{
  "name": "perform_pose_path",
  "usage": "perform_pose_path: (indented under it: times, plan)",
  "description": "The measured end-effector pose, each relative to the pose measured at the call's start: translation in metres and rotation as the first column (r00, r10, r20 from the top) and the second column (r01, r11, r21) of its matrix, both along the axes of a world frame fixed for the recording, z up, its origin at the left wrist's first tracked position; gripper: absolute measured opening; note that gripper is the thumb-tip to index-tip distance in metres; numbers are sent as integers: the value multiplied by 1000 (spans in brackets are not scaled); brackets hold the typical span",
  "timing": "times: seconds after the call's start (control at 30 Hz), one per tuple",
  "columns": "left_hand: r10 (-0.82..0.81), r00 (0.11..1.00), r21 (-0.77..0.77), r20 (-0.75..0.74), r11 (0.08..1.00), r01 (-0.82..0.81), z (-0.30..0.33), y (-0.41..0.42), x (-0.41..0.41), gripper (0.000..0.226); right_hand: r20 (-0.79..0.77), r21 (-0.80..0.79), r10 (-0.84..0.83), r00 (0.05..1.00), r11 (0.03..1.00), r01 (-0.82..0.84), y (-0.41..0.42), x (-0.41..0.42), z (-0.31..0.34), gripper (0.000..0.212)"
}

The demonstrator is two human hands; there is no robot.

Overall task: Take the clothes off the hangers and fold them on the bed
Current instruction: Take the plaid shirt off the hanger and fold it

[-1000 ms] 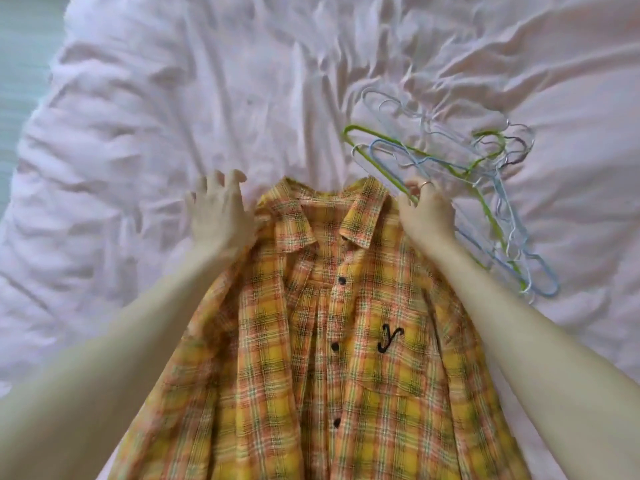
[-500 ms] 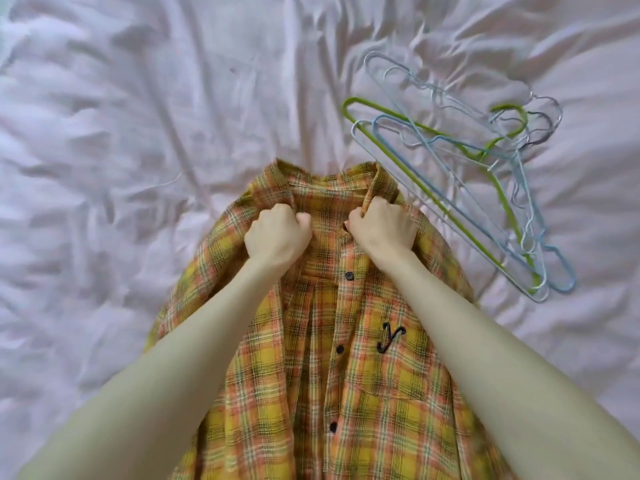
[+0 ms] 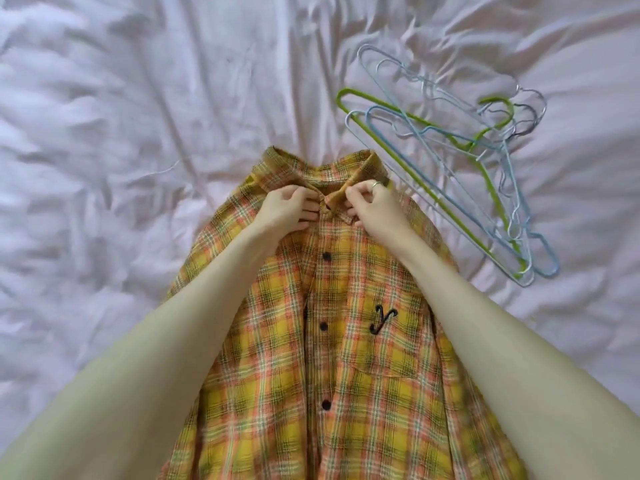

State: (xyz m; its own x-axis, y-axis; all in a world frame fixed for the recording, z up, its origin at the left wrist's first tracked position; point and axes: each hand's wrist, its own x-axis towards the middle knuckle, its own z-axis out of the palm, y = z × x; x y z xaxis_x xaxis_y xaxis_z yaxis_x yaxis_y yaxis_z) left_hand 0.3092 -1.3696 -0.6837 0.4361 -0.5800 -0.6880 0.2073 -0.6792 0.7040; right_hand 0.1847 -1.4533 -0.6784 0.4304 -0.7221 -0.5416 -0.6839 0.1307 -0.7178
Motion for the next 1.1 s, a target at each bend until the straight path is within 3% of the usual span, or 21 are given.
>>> perform_pose_path:
  times: [0.07, 0.13, 0.27, 0.37, 0.43, 0.5, 0.53, 0.57, 0.6, 0.67, 0.73, 0.8, 0.87, 0.97, 1.1]
  plan:
    - [-80, 975, -17, 205, 996, 85, 6, 13, -3, 27, -5, -47, -22, 1000, 999, 21, 19, -4, 7, 14]
    - [-147, 906, 0, 397, 987, 161, 13, 40, -10, 26, -10, 7, -36, 999, 999, 36, 44, -12, 14, 18]
    - [-258, 805, 36, 535, 958, 283, 11, 99, -28, 24, -120, 234, 109, 987, 969, -78, 102, -29, 11, 27]
    - [-319, 713, 74, 624, 933, 352, 15, 140, -39, 25, -158, 343, 75, 985, 939, -17, 142, -42, 3, 35]
    - [-301, 599, 104, 742, 934, 341, 22, 165, -42, 28, -140, 416, 16, 990, 908, 44, 163, -47, 1, 31]
    - [-243, 440, 142, 864, 958, 250, 30, 190, -41, 38, -125, 489, -21, 992, 869, 80, 182, -50, 2, 29]
    - [-236, 407, 177, 883, 968, 177, 36, 203, -38, 45, -121, 513, -43, 992, 852, 100, 191, -51, 5, 30]
    - [-232, 443, 209, 866, 973, 100, 39, 212, -34, 54, -119, 520, -73, 990, 845, 125, 196, -51, 6, 30]
    - [-232, 542, 262, 808, 965, 22, 40, 221, -29, 65, -121, 507, -105, 987, 848, 153, 199, -52, 6, 28]
    - [-175, 782, 376, 598, 923, -80, 33, 245, -16, 88, -124, 415, -178, 976, 884, 214, 210, -52, 11, 21]
    - [-52, 922, 378, 384, 920, -106, 34, 257, -6, 94, -116, 302, -243, 963, 915, 267, 218, -51, 14, 12]
    - [19, 977, 355, 214, 930, -96, 41, 257, -5, 69, -96, 236, -276, 956, 927, 291, 221, -50, 14, 9]
    - [-27, 996, 364, 89, 931, -7, 43, 256, -9, 49, -74, 258, -264, 962, 926, 275, 228, -45, 16, 13]
    - [-33, 994, 333, 100, 943, -2, 33, 256, -15, 37, -78, 318, -239, 968, 914, 252, 234, -41, 17, 24]
    - [50, 995, 293, 86, 953, -73, 31, 268, 1, 26, -55, 207, -336, 940, 917, 340, 237, -41, 13, 18]
